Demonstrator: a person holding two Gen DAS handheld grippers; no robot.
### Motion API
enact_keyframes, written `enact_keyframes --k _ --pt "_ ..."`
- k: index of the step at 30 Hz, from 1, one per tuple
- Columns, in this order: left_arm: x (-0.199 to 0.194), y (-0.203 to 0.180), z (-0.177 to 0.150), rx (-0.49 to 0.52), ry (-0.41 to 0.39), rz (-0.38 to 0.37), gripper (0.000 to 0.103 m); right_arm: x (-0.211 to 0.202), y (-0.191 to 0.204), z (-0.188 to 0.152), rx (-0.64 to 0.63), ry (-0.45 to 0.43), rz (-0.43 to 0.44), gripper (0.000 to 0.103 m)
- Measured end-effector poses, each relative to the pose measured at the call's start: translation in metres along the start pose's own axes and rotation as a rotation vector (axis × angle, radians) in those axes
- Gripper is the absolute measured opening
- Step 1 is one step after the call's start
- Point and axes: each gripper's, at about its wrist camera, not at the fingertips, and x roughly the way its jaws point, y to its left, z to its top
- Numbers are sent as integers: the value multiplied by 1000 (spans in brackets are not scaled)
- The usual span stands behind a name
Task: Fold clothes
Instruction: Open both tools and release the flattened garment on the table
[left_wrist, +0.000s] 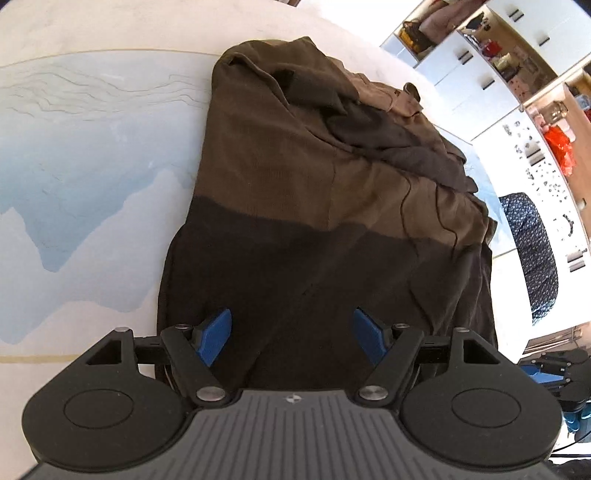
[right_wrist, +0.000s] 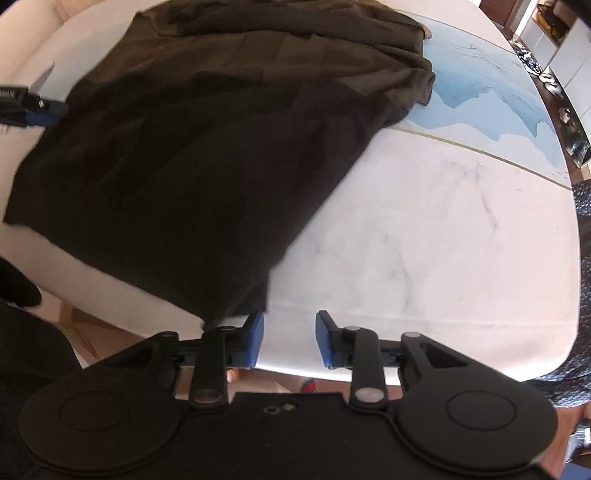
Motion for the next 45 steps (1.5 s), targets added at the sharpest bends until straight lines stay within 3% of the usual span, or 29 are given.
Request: enact_keyframes --k 8,18,26,29,33,39,45 --pt "0 -4 -3 37 -1 20 73 8 28 10 -38 -35 40 103" --pt "-1 -8 -6 70 -8 33 73 9 37 16 -41 -20 -21 103" --pt "-1 -9 -8 69 -20 36 73 -5 -37 -13 177 -26 -172 103" --pt "0 -13 -8 83 -18 51 73 -10 -57 -23 265 -22 -95 103" --pt "-1 -15 -8 78 -3 77 73 -9 -63 -17 251 -19 -82 103" --pt "-9 -17 -18 86 3 88 73 -20 -80 -2 319 -113 -41 103" --pt "-21 -24 6 156 -60 127 74 -14 -68 43 203 -159 -83 103"
